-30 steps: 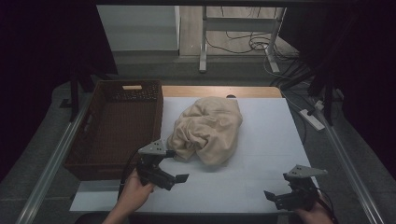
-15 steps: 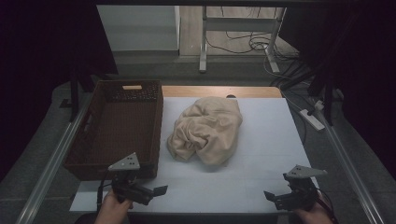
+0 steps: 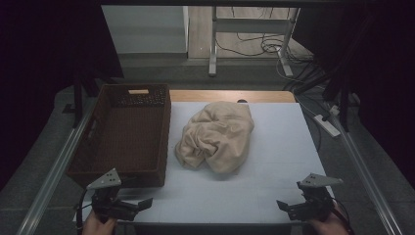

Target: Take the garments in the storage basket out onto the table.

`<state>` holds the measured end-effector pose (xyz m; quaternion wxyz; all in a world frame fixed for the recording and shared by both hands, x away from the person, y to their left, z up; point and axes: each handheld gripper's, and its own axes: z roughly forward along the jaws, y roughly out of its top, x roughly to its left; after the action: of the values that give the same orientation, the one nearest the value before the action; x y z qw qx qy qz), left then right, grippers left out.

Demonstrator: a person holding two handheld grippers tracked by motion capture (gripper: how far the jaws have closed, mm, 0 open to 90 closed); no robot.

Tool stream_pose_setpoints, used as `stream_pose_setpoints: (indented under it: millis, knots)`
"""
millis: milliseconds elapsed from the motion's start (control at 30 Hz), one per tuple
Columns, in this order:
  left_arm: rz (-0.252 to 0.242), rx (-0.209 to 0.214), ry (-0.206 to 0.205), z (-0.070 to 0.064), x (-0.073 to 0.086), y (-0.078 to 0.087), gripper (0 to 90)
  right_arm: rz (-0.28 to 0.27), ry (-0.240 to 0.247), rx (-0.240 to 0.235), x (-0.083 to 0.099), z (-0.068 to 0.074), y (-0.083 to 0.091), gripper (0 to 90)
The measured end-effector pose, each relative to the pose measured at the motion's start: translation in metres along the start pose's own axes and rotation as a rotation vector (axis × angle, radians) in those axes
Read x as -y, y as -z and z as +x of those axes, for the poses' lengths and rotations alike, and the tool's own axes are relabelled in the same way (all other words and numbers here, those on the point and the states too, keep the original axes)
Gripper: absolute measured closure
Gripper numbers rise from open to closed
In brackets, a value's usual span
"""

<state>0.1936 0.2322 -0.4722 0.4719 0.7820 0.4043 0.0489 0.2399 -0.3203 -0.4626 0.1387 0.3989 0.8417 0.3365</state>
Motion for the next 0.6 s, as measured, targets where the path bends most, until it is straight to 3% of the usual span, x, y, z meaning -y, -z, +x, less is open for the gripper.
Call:
stream_pose_setpoints:
  millis: [467,600]
  knots:
    - [-0.024,-0.071,0.039,0.017,0.018,0.025,0.0,-0.012,-0.008,0.003,0.0,0.0,0.001,1.2]
    - [-0.033,-0.063,0.047,0.019,0.02,0.029,0.0,-0.016,-0.006,0.004,0.001,0.0,0.001,1.2]
